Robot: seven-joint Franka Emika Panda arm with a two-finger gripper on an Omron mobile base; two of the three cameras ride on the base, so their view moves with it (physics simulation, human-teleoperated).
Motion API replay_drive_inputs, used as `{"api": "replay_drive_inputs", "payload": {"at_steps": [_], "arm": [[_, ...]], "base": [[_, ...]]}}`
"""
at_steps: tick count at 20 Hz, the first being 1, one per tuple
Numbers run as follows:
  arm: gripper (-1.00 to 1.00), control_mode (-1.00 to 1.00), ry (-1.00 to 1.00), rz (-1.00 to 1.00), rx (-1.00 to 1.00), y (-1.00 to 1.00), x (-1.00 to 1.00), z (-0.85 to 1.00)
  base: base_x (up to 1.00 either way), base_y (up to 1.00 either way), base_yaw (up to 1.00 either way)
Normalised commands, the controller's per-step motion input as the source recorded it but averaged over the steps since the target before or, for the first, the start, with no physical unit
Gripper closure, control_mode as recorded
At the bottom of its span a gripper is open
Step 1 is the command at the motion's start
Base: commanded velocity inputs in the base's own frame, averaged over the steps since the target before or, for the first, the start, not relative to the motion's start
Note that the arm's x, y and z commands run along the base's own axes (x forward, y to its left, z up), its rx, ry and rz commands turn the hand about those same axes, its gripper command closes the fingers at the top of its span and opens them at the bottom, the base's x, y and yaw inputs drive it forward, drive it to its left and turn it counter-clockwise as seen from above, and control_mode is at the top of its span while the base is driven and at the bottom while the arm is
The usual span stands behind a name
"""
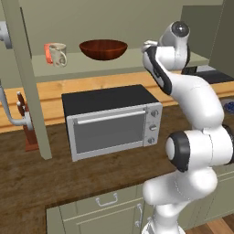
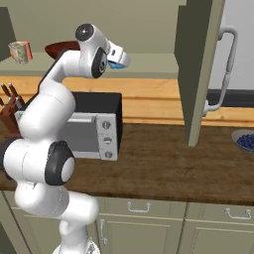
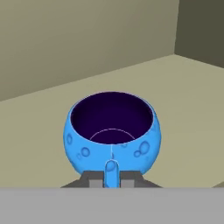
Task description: Gather all objects into one cabinet and sort the glasses and bowls to opposite sides.
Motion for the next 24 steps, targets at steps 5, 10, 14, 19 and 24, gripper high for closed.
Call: {"api": "replay_drive_inputs", "payload": {"at_steps": [5,10,14,19,24], "arm": [[1.00,-1.00,-0.02,0.03,0.00,-0.01,-0.64,0.00],[1.00,-1.00,-0.03,0.10,-0.01,0.02,-0.64,0.12],[1.00,-1.00,-0.04,0.16,-0.05,0.24,-0.57,0.23],[1.00,-1.00,-0.01,0.20,-0.05,0.46,-0.44,0.14],[1.00,-1.00,0.00,0.26,-0.07,0.64,-0.30,0.10]], "base": [[0.00,0.00,0.00],[0.00,0.00,0.00],[0.00,0.00,0.00],[0.00,0.00,0.00],[0.00,0.00,0.00]]}}
